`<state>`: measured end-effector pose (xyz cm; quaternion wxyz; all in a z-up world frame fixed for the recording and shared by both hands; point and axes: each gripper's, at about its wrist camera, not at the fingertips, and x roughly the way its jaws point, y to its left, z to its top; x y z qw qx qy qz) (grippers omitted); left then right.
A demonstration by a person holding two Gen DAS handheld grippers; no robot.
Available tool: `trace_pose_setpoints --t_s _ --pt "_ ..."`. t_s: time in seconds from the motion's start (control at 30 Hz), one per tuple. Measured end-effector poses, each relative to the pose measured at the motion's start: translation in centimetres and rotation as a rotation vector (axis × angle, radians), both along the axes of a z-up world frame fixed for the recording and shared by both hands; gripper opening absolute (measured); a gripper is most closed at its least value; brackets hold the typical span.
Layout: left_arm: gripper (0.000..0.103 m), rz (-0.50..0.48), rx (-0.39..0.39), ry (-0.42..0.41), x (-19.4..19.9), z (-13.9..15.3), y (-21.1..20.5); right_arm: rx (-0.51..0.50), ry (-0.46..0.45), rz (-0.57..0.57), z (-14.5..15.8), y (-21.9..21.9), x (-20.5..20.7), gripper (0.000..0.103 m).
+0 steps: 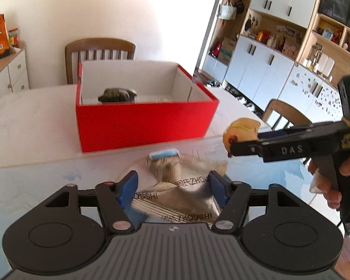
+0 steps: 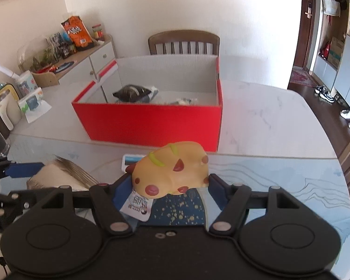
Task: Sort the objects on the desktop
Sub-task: 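Close the left tool on the gold foil packet and lift while the right tool lifts the yellow toy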
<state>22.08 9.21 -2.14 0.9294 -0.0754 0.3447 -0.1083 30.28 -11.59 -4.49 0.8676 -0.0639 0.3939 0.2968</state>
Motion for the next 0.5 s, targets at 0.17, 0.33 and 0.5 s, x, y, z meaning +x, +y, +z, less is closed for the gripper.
trace_pose_setpoints --t_s 0.17,0.33,0.5 --pt "0.040 0.003 0.024 0.016 1.4 0.0 0.1 0.003 -0.021 0.004 0.7 0.5 0.2 0.070" --pt "0.041 0.010 0.014 0.059 1.8 -1.5 1.3 -0.001 -0.009 -0.016 0.3 0.3 0.5 0.070" --pt "0.060 -0.057 0.006 0.115 1.6 -3.2 1.9 -0.008 0.007 -0.029 -0.3 -0.4 0.4 0.070"
